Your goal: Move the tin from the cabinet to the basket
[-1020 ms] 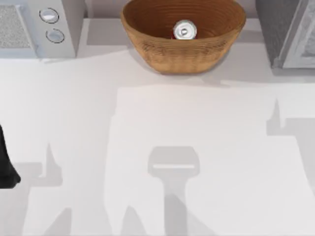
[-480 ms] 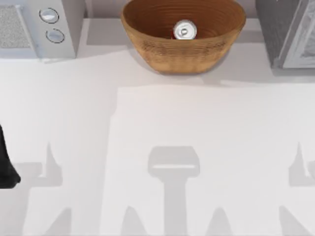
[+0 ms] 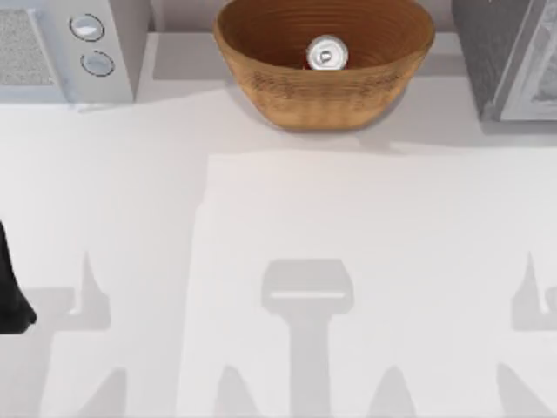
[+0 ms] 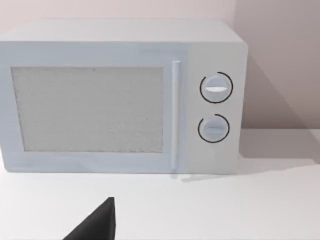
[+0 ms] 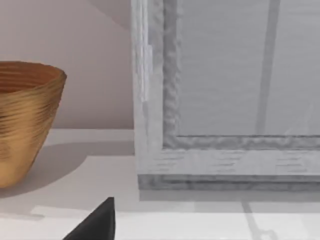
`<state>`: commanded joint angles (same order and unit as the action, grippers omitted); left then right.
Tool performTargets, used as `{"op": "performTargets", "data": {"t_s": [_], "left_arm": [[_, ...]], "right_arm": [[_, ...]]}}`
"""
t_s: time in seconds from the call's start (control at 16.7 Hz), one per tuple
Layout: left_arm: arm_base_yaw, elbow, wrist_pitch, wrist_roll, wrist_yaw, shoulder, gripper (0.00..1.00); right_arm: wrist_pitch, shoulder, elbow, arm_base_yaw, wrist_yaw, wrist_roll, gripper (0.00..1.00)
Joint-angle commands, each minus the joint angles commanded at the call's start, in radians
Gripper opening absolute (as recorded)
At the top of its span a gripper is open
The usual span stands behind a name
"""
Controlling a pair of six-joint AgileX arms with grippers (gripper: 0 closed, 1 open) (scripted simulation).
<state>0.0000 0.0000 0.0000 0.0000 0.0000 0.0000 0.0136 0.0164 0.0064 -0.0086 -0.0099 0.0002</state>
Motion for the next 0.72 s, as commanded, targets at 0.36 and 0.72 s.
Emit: {"op": "performTargets", "data": {"t_s": [0.36,0.72], "left_arm": [[0.0,0.0,0.0,0.0,0.0,0.0,1.0],[0.0,0.0,0.0,0.0,0.0,0.0,1.0]], "right_arm": [[0.266,0.29,0.087,-0.23,-0.223,0.003,1.0],[0.697,0.867,0.214,-0.591,-0.577,0.013,1.0]]}}
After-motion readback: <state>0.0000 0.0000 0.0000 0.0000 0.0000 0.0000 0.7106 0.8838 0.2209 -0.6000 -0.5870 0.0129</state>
